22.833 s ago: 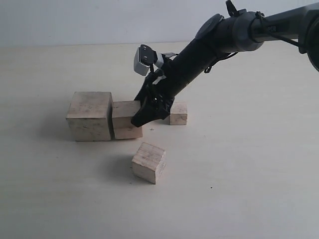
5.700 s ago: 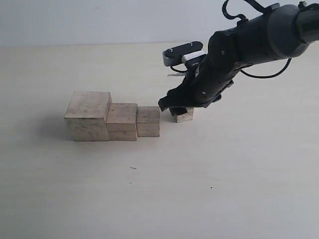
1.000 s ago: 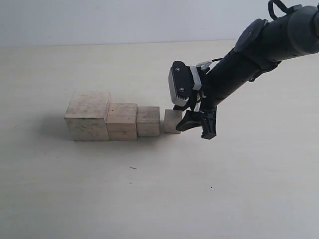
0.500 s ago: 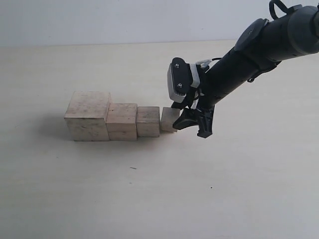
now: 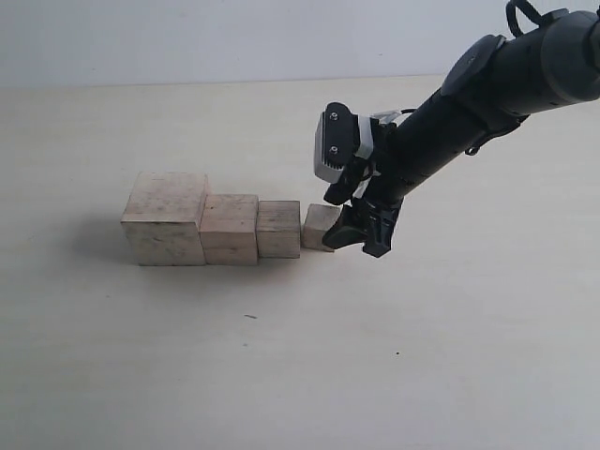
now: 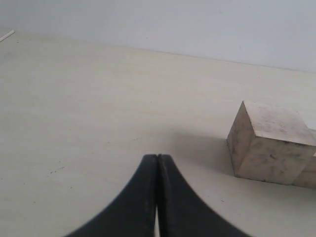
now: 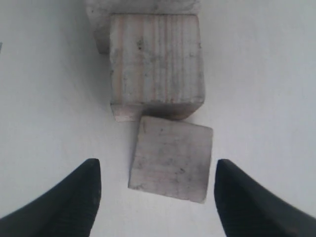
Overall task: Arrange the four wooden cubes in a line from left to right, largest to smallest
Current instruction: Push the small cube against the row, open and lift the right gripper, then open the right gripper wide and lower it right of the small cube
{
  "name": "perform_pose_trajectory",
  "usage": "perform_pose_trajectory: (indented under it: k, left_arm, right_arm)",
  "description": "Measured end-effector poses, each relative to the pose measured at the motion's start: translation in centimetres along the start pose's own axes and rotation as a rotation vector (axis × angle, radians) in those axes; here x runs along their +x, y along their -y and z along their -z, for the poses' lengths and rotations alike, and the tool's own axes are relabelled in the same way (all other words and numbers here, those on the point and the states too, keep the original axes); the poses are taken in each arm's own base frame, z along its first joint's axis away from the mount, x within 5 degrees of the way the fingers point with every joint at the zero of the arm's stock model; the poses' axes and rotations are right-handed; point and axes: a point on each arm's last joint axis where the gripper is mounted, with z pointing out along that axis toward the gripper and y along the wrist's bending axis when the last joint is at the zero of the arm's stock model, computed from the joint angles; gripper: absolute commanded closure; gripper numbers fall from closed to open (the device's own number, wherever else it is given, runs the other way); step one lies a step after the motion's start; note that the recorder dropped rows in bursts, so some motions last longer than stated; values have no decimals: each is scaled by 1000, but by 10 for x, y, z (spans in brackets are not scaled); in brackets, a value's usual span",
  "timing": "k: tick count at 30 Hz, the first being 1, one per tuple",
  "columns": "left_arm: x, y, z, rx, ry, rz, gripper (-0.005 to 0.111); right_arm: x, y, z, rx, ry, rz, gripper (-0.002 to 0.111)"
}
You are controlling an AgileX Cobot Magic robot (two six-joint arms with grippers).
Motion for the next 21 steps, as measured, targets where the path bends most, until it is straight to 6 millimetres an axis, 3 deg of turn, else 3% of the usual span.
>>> perform_pose_trajectory:
  k: [8, 13, 17, 21]
  left_arm:
    - [0, 0, 0, 0, 0, 0, 107]
    - [0, 0, 0, 0, 0, 0, 107]
    - [0, 0, 0, 0, 0, 0, 107]
    - [0, 0, 0, 0, 0, 0, 107]
  right_arm:
    - [-1, 0, 1, 3, 3, -61, 43]
    - [-12, 1, 20, 47, 26, -145, 47]
    - [-22, 5, 39, 142, 49, -185, 63]
    - [-24, 14, 48, 267, 65, -285, 91]
